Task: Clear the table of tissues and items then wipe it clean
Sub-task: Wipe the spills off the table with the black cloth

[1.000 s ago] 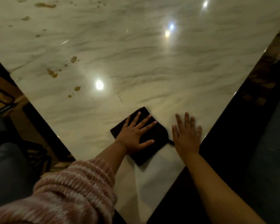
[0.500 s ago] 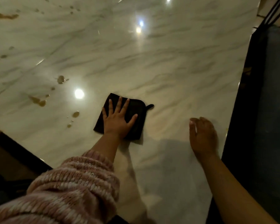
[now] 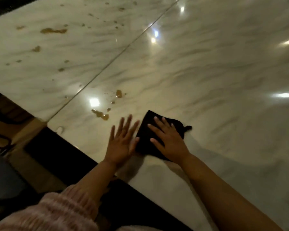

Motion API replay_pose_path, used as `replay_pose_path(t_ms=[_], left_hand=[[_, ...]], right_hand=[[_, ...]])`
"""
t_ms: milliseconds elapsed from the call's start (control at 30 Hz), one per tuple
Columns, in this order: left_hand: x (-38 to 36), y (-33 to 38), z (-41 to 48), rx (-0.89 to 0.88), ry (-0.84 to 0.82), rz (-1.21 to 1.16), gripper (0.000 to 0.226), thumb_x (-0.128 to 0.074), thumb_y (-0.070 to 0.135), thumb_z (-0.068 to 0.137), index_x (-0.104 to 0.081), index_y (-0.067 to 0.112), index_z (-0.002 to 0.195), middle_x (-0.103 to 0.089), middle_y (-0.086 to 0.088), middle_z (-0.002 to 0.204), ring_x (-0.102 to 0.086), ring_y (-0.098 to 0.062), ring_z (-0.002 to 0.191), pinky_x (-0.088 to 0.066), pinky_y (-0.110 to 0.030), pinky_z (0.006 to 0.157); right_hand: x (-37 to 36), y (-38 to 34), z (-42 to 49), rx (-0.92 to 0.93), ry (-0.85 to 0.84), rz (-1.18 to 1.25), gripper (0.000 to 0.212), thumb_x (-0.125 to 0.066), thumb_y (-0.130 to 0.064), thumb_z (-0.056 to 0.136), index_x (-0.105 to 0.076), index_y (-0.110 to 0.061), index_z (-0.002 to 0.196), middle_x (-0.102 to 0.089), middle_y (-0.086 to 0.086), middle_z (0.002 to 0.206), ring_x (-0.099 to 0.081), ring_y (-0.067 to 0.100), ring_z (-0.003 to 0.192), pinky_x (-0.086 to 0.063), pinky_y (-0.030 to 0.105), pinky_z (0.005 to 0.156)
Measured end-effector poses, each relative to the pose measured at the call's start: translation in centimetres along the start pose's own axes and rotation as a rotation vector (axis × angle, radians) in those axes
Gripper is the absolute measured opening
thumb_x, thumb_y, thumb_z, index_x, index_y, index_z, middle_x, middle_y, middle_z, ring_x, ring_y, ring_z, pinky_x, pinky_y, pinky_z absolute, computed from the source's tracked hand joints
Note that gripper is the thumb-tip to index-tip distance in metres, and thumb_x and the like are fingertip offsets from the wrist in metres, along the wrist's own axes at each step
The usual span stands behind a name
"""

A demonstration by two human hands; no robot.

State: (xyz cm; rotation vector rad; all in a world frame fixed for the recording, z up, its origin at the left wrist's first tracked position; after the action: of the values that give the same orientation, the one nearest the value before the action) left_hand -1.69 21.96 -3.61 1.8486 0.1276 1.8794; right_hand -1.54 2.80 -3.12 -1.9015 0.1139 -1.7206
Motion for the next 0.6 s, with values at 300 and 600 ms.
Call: replay_pose_path(t_ms=[300,600], left_hand=[[3.5,-11.5,-3.4,0.467,-0.271,0.053,0.064,-0.017,0.049,0.098,0.019,0.026,0.145,0.029,0.001,0.153,0.031,-0.014,0.136,0.015,-0.047,0.112],[3.5,-11.7,-3.2,0.442,-0.307,0.034,0.062,-0.004,0.054,0.090,0.030,0.030,0.136,0.040,0.007,0.144,0.038,-0.011,0.130,0.023,-0.041,0.106]], right_hand=[[-1.5,0.4,7.5,-0.323,-0.141,-0.237,0.067,-0.015,-0.075,0.085,0.007,-0.050,0.143,0.016,-0.012,0.156,0.020,0.030,0.143,0.014,0.059,0.109],[-4.0,-4.2,3.3,0.018,-0.200,-0.214,0.065,-0.001,-0.080,0.077,0.003,-0.058,0.139,0.011,-0.023,0.153,0.015,0.022,0.144,0.011,0.058,0.112]])
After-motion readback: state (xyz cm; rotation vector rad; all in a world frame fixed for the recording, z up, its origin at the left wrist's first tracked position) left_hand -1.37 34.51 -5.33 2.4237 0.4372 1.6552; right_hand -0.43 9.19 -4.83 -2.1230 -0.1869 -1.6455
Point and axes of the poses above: each hand's wrist, its own z-axis towards the middle knuckle, its own x-axis out of the back of the hand, y = z × x, the point moved 3 cm from there along z, towards the middle knuckle
